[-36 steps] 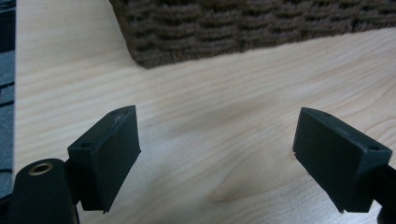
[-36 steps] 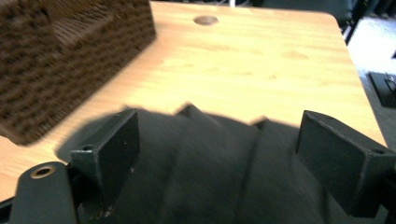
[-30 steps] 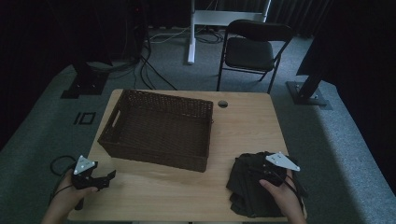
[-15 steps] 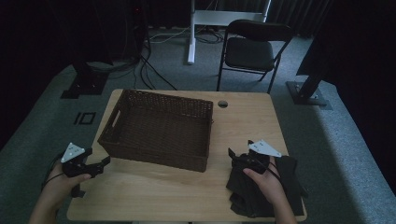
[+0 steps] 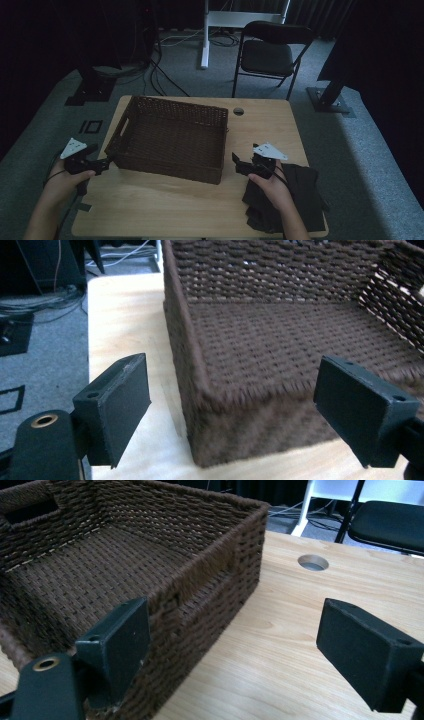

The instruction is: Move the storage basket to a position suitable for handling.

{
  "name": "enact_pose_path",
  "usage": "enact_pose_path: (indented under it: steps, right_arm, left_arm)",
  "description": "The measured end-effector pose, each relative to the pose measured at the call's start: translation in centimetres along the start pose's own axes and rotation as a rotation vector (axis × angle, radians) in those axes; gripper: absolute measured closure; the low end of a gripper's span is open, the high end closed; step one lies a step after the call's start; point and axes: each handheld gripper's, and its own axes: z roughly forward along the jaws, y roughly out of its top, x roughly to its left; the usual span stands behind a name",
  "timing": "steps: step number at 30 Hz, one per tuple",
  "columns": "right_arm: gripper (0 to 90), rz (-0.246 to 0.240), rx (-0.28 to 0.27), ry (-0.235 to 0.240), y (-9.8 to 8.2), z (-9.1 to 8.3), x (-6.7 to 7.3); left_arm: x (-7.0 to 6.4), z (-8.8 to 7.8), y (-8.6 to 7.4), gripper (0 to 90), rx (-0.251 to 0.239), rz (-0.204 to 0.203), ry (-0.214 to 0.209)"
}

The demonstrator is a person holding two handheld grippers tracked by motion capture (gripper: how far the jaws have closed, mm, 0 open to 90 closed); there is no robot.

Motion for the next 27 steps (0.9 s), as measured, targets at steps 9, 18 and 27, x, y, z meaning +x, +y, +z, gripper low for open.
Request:
enact_pose_path:
  steps: [9, 18, 27]
  right_arm:
    - [13.3, -0.023, 0.001, 0.007, 1.0, 1.4, 1.2]
    - [13.3, -0.025, 0.007, -0.010, 2.1, 3.6, 2.5]
    - [22.6, 0.000, 0.017, -0.047, 1.4, 5.7, 3.8]
  left_arm:
    - [1.0, 1.8, 1.9, 15.7, 0.012, 0.001, 0.020]
    - [1.7, 4.2, 2.3, 16.3, 0.050, 0.009, 0.026]
    - [1.9, 5.8, 1.5, 22.2, 0.071, -0.001, 0.047]
